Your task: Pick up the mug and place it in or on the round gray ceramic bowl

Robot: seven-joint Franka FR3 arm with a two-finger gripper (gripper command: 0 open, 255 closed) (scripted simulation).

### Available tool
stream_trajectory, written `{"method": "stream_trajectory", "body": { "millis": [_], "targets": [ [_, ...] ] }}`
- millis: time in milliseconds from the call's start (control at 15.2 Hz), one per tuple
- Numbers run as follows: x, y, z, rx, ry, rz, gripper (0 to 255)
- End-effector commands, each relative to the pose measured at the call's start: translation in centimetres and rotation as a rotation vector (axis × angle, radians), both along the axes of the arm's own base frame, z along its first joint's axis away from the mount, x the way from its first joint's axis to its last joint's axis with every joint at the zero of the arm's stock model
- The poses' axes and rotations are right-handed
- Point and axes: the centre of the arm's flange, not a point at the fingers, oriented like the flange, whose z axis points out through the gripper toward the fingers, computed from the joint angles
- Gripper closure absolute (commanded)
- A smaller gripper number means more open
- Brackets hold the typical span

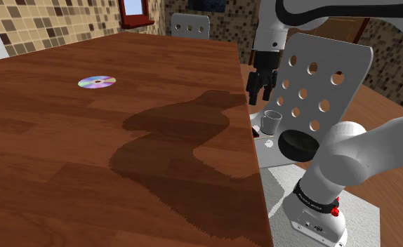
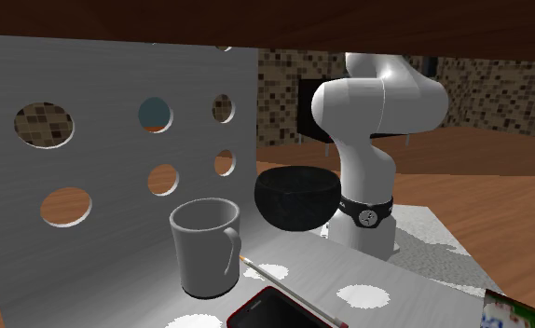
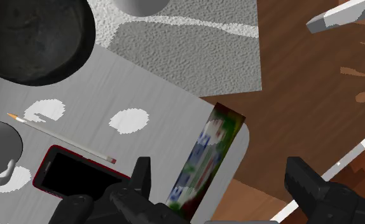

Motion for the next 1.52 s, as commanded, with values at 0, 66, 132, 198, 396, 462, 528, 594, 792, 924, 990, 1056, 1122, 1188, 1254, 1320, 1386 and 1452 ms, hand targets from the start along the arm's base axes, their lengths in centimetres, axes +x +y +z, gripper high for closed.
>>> {"method": "stream_trajectory", "body": {
  "millis": [0,66,132,198,396,462,528,594,792,924,990,1056,1122,1188,1254,1320,1386,1452],
  "targets": [
    [0.0,0.0,0.0,0.0,0.0,0.0,0],
    [0.0,-1.2,-0.6,-0.002,-0.003,0.0,0],
    [-0.1,-2.3,-1.2,-0.004,-0.005,0.0,0],
    [-0.1,-3.5,-1.7,-0.006,-0.008,0.0,0],
    [-0.2,-6.9,-3.4,-0.012,-0.016,-0.001,0],
    [-0.2,-8.1,-4.0,-0.014,-0.019,-0.001,0],
    [-0.2,-9.2,-4.6,-0.016,-0.021,-0.001,0],
    [-0.2,-10.4,-5.1,-0.018,-0.024,-0.001,0],
    [-0.3,-13.9,-6.8,-0.023,-0.032,-0.002,0],
    [-0.3,-16.2,-7.9,-0.027,-0.037,-0.002,0],
    [-0.3,-17.4,-8.5,-0.029,-0.04,-0.002,0],
    [-0.3,-18.6,-9.0,-0.031,-0.043,-0.002,0],
    [-0.3,-19.7,-9.6,-0.033,-0.045,-0.002,0],
    [-0.3,-20.9,-10.1,-0.035,-0.048,-0.002,0],
    [-0.3,-22.1,-10.6,-0.037,-0.051,-0.002,0],
    [-0.3,-23.2,-11.2,-0.039,-0.053,-0.003,0],
    [-0.3,-24.4,-11.7,-0.041,-0.056,-0.003,0],
    [-0.3,-25.6,-12.3,-0.043,-0.059,-0.003,0]
  ]
}}
